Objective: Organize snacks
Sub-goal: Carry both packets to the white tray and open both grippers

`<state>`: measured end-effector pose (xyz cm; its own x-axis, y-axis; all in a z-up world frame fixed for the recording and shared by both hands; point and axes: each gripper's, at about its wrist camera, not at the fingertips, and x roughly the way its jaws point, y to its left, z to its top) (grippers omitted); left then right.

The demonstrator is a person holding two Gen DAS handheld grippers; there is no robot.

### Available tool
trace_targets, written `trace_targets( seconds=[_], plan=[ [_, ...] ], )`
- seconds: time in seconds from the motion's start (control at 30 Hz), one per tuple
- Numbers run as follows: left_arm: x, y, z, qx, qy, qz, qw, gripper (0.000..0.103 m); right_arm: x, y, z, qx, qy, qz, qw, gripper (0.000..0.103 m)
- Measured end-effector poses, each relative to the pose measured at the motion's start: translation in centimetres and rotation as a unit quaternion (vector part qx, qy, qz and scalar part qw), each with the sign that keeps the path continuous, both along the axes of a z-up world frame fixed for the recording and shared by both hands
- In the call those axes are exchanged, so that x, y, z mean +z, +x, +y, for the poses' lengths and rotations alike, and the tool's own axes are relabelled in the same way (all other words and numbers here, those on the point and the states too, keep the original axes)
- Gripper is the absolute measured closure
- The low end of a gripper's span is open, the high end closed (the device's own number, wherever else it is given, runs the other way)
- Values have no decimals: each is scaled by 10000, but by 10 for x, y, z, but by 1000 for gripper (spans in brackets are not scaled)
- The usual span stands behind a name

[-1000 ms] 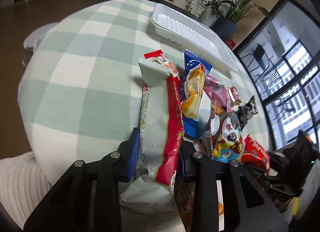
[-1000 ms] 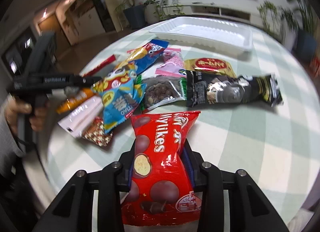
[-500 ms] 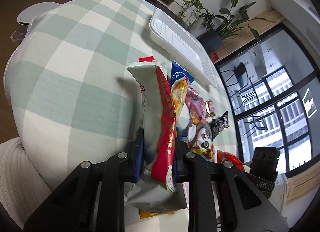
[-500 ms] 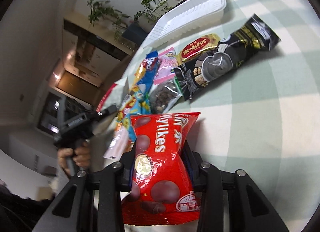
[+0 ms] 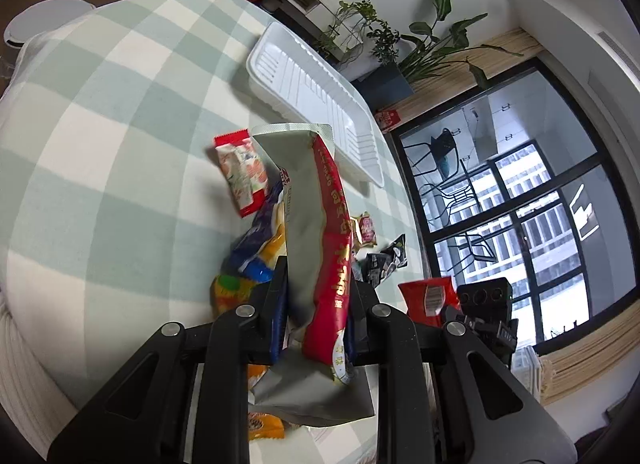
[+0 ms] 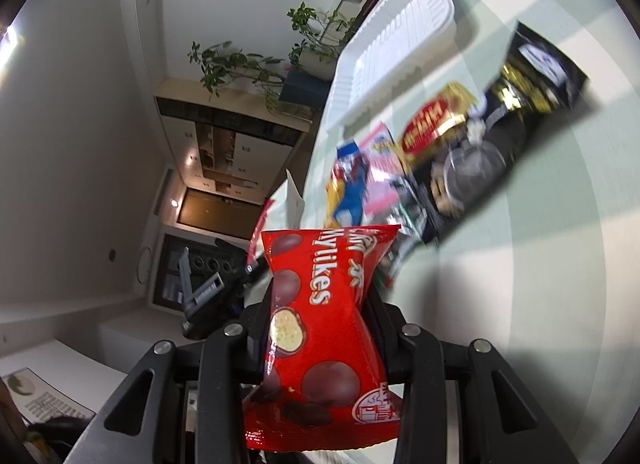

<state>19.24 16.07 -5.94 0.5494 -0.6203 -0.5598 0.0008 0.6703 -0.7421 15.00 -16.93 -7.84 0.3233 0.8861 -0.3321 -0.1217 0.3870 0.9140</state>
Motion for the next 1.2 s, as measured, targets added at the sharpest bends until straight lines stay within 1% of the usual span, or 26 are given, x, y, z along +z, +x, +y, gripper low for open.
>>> trace_targets(
  seconds=[0.17, 0.3, 0.4, 0.53, 0.57, 0.7, 0.87, 0.93, 1.03, 1.1, 1.17, 1.2],
  plan=[
    [5, 22, -3, -84, -146, -28, 9999, 83, 0, 33, 3, -118, 125, -73, 9998, 63],
    [13, 42, -7, -156, -134, -64, 9998, 83, 0, 67, -1, -265, 246, -31, 9993, 63],
    [21, 60, -9, -190, -124, -104, 9997, 83, 2, 95, -13, -418, 286, 39, 9987, 63],
    [29, 89, -9, -222, -14, -114, 9997, 83, -1, 131, -23, -651, 372, 182, 9970, 62],
    [31, 94, -9, -220, 0, -112, 9997, 83, 3, 142, -23, -691, 378, 197, 9967, 62],
    [37, 125, -8, -233, 109, -50, 9997, 83, 0, 173, -31, -902, 343, 266, 9950, 62],
    [42, 165, -10, -242, 279, -22, 9993, 83, 1, 210, -36, -1029, 118, 285, 9942, 61],
    [41, 178, -15, -289, 386, -27, 9988, 83, 2, 219, -35, -1044, -22, 325, 9940, 61],
    [40, 197, -26, -350, 714, -30, 9968, 83, 4, 233, -35, -1071, -310, 239, 9935, 61],
    [39, 204, -32, -347, 901, -32, 9953, 83, 7, 240, -33, -1105, -549, 163, 9922, 61],
    [39, 211, -40, -325, 1274, -104, 9913, 82, 9, 246, -33, -1087, -771, 43, 9911, 60],
    [39, 213, -43, -303, 1432, -126, 9891, 81, 11, 251, -33, -1069, -898, -18, 9902, 59]
  ],
)
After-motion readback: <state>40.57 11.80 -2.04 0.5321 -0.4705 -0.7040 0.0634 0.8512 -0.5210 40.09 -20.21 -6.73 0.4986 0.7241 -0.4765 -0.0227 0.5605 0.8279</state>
